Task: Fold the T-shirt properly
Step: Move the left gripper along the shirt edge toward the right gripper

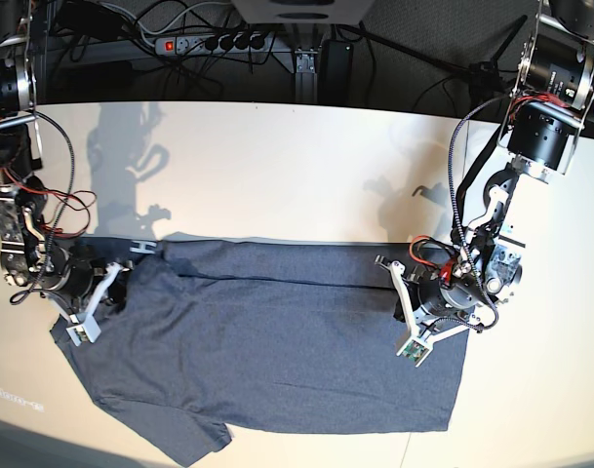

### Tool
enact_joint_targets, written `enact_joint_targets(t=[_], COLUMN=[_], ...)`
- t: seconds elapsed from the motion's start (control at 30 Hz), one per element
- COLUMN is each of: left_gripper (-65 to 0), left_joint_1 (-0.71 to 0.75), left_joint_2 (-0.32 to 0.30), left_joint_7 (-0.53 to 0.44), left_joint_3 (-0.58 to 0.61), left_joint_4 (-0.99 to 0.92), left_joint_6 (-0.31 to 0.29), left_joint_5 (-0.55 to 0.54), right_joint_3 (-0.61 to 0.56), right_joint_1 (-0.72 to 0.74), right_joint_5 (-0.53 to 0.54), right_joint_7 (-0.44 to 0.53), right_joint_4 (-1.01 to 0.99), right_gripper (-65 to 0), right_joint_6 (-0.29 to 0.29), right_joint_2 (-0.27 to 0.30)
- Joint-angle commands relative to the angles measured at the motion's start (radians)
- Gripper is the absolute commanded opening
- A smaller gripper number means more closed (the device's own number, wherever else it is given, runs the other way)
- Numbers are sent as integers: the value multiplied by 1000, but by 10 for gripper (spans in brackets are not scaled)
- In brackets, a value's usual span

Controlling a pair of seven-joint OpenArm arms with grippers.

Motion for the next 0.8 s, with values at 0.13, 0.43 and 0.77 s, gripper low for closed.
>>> enact_joint_targets(t=[0.13, 0.43, 0.77], left_gripper=[-650, -650, -650], left_joint_1=[-29, -29, -24], left_joint_2=[-13, -14, -5], left_joint_7=[-19, -19, -29], left_joint_3=[-10, -10, -10], left_joint_4=[11, 11, 4], left_joint_6=[16, 17, 63], left_joint_5=[-1, 6, 37], right_joint_3=[0, 0, 0], right_joint_1=[16, 15, 15], right_joint_5=[-71, -56, -21], right_joint_7=[-15, -51, -57], right_joint_4=[9, 9, 9], right_gripper=[-650, -650, -650], right_joint_6=[-8, -7, -7], right_joint_2=[-58, 25, 76])
